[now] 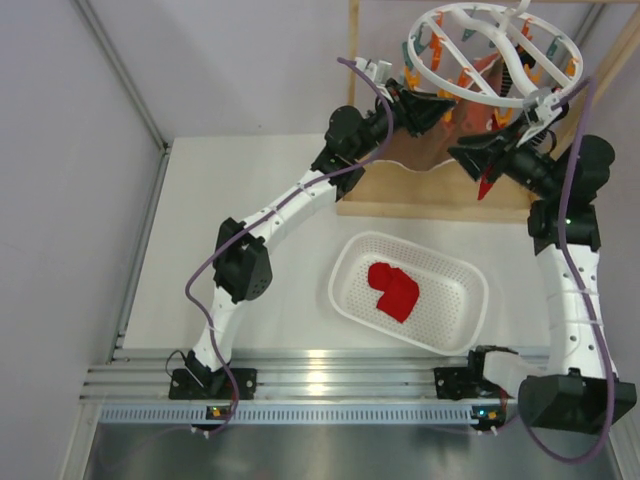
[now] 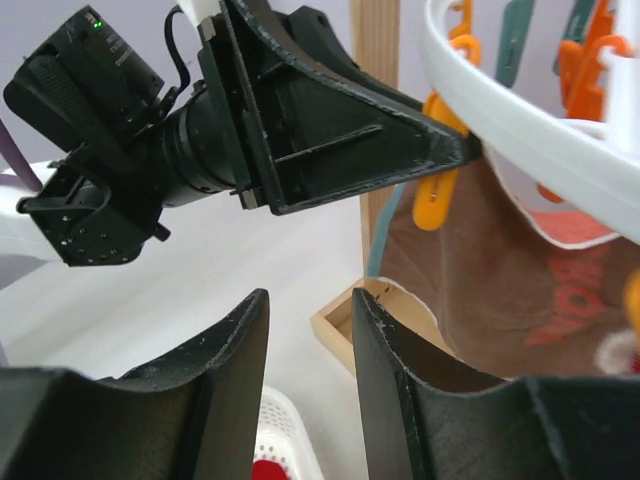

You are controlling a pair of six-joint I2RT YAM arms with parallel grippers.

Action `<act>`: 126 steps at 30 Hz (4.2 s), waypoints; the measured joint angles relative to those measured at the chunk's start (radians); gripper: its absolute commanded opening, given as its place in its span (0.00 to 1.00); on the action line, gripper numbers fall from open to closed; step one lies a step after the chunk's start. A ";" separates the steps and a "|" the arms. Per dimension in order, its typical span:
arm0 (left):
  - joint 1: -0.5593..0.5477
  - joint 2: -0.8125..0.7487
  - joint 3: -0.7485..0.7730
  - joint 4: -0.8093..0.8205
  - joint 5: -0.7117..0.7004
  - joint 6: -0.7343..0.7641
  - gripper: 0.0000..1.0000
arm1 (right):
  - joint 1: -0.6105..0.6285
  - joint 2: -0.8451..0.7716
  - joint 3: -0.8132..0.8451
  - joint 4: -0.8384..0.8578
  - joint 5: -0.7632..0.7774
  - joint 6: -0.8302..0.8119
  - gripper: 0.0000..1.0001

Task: Clip the socks to the hanger
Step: Open the clamp at the hanger, then pick up the sock from the bin.

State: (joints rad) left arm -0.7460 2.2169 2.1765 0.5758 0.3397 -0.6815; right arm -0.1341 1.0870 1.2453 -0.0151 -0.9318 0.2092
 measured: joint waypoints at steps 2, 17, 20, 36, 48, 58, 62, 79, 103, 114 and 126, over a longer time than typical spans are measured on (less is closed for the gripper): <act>0.000 0.000 0.000 0.000 0.000 0.000 0.26 | 0.053 0.013 0.000 0.000 0.047 -0.029 0.40; -0.004 0.000 0.000 -0.003 -0.002 0.000 0.25 | 0.124 0.153 0.001 0.112 0.303 -0.167 0.40; -0.005 0.000 0.000 -0.003 -0.007 0.000 0.25 | 0.124 0.156 0.001 0.139 0.291 -0.167 0.40; -0.013 0.000 0.000 -0.002 -0.019 -0.001 0.26 | 0.134 0.160 0.034 0.195 0.266 -0.166 0.35; -0.016 0.000 0.000 0.000 -0.027 -0.005 0.28 | 0.152 0.179 0.034 0.214 0.294 -0.224 0.10; -0.020 0.000 0.008 -0.012 -0.055 -0.019 0.52 | 0.160 0.176 0.023 0.242 0.316 -0.282 0.00; -0.025 0.000 0.032 -0.026 -0.075 -0.028 0.54 | 0.165 0.169 -0.001 0.270 0.334 -0.305 0.00; -0.027 0.000 0.048 -0.055 -0.106 -0.035 0.28 | 0.167 0.154 -0.016 0.283 0.347 -0.352 0.00; -0.027 0.000 0.053 -0.055 -0.106 -0.045 0.00 | 0.098 -0.060 -0.115 -0.195 0.221 -0.420 0.74; -0.027 0.000 0.053 -0.055 -0.106 -0.047 0.00 | 0.180 0.093 -0.158 -0.687 0.125 -0.805 0.47; -0.027 0.000 0.053 -0.056 -0.106 -0.048 0.00 | 0.467 0.103 -0.348 -0.753 0.335 -1.124 0.42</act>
State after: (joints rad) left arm -0.7731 2.2173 2.2292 0.5201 0.2337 -0.7296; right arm 0.3332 1.1900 0.8970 -0.7681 -0.5968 -0.9146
